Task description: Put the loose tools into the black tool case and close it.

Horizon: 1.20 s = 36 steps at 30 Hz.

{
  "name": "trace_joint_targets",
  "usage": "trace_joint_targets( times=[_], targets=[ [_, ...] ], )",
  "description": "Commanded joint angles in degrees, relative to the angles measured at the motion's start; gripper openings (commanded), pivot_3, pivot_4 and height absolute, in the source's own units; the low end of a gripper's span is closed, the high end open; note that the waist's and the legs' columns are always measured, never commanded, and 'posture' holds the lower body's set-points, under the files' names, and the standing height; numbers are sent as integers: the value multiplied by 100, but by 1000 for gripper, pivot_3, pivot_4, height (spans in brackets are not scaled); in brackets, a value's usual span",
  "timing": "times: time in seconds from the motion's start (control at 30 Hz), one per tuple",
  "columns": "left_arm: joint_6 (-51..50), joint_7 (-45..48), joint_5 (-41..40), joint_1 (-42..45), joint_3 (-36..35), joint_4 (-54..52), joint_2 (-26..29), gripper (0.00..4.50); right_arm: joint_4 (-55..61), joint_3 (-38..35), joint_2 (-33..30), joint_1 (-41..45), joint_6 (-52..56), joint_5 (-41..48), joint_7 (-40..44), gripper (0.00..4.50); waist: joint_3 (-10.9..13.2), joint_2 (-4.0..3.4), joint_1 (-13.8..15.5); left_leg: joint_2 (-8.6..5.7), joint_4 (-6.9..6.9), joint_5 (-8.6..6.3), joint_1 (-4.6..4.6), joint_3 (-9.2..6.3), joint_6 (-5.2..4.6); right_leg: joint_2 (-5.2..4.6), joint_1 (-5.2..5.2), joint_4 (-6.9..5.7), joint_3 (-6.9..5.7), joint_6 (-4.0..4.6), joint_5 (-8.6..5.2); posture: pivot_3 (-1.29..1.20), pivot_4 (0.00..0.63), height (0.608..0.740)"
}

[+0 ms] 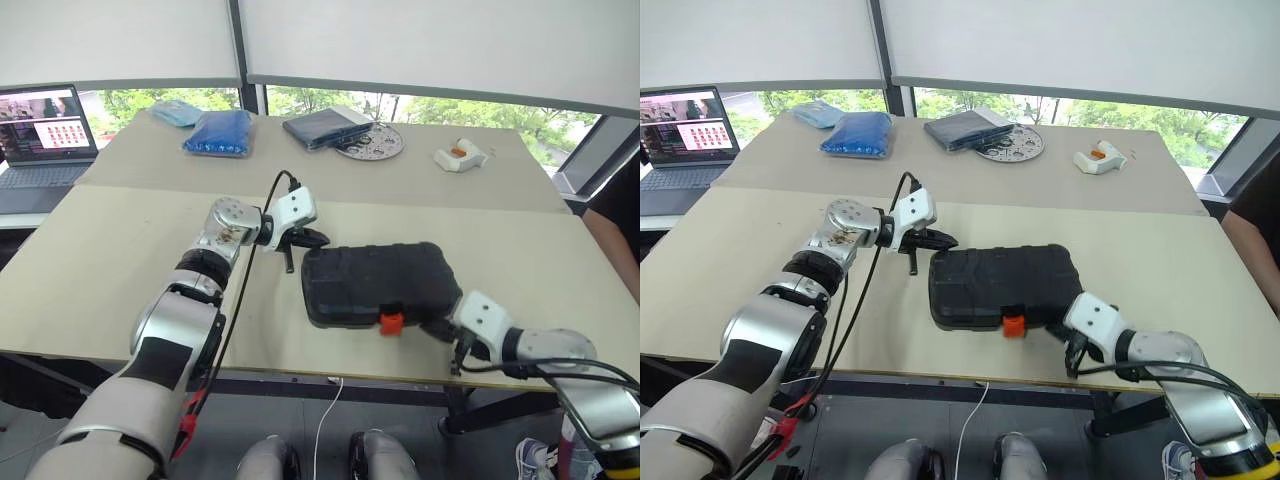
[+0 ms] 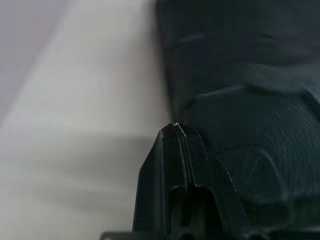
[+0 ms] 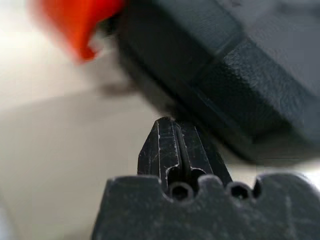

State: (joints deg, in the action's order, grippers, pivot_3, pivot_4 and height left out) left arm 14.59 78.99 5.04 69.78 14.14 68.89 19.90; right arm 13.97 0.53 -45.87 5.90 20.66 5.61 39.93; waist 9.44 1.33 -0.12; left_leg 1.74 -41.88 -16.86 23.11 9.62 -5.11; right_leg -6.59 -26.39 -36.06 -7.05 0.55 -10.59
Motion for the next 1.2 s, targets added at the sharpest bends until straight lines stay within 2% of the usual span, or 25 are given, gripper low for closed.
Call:
trace_joint_targets(
  times=[0.03, 0.1, 0.17, 0.3, 0.4, 0.47, 0.6, 0.7, 0.83, 0.97, 1.1, 1.2],
  targets=[
    [-347, 1338, -168, -383, 490, -282, 130, 43, -135, -372, 106, 237, -299, -101, -315, 0, -6, -11, -11, 3, 1, 0, 0, 0, 0, 1, -1, 0, 0, 3, -2, 0, 150, 718],
    [-728, 1351, -675, -494, 530, -725, 303, 43, -155, -444, 145, 233, -262, -41, -297, 0, -7, -11, -25, 8, 1, 1, 2, -4, 1, 7, -2, -8, -2, 17, -9, 0, 150, 718],
    [-1113, 1351, -932, -434, 250, -937, 392, 43, -46, -585, 119, 159, -186, 66, -238, 0, -6, -12, -28, 8, 1, 3, 3, -5, 3, 7, -5, -15, -1, 31, -5, 0, 150, 718],
    [-2666, 1351, -1784, -90, -327, -1458, 524, 43, 669, -1232, 51, -392, 360, 600, -25, 0, -5, -10, 0, 2, -4, 4, 35, -4, 1, 12, -26, -12, -7, 39, 3, 0, 150, 718],
    [-3408, 1242, -2109, -218, -563, -2274, 276, 43, 1293, -1553, 83, -908, 752, 1068, 194, 0, -5, -10, 43, 2, -7, 3, 35, -11, 1, 13, -17, -8, -10, 17, -7, 0, 150, 718],
    [-3518, 815, -2149, -409, -627, -2693, -93, 43, 1621, -1615, 141, -1183, 907, 1272, 249, 0, -5, -11, 77, 1, -6, 2, 15, -15, 0, 11, 5, -3, -9, 8, -11, 0, 150, 718],
    [-3029, -181, -1782, -853, -411, -2972, -908, 43, 1916, -1390, 274, -1370, 1029, 1268, 97, 0, -6, -11, 81, -3, -10, -1, 0, -19, -6, 4, 19, -1, 4, -8, -5, 0, 150, 718],
    [-2531, -960, -1298, -979, -197, -2627, -1309, 43, 1927, -1210, 401, -1271, 1173, 1218, -64, 0, -3, -6, 44, -2, -12, -2, 3, -18, -7, 9, 12, -2, 11, -2, 9, 0, 150, 718],
    [-1555, -1132, -519, -1321, 455, -2206, -1340, 43, 1833, -879, 472, -1200, 1268, 1030, -215, 0, -9, -15, 24, 7, -6, 2, -10, -19, 1, 15, 14, -4, 10, 13, 13, 0, 150, 718],
    [-1371, -986, -457, -1438, 530, -2229, -1291, 43, 1692, -771, 577, -1076, 1186, 913, -400, 0, -20, -18, 51, 8, -2, -1, -21, -19, -4, 8, 23, -3, 6, 14, 12, 0, 150, 718],
    [-1348, -924, -473, -1484, 525, -2306, -1267, 43, 1899, -958, 519, -1056, 1348, 1087, -331, 0, -23, -22, 67, 8, -3, -4, -19, -18, -9, 7, 22, -2, 6, 13, 13, 0, 150, 718],
    [-1322, -944, -474, -1453, 501, -2295, -1286, 43, 2232, -1388, 237, -1244, 1501, 1444, 50, 0, -28, -31, 73, 7, -3, -5, -16, -18, -10, 8, 21, -2, 6, 15, 12, 0, 150, 718]
  ],
)
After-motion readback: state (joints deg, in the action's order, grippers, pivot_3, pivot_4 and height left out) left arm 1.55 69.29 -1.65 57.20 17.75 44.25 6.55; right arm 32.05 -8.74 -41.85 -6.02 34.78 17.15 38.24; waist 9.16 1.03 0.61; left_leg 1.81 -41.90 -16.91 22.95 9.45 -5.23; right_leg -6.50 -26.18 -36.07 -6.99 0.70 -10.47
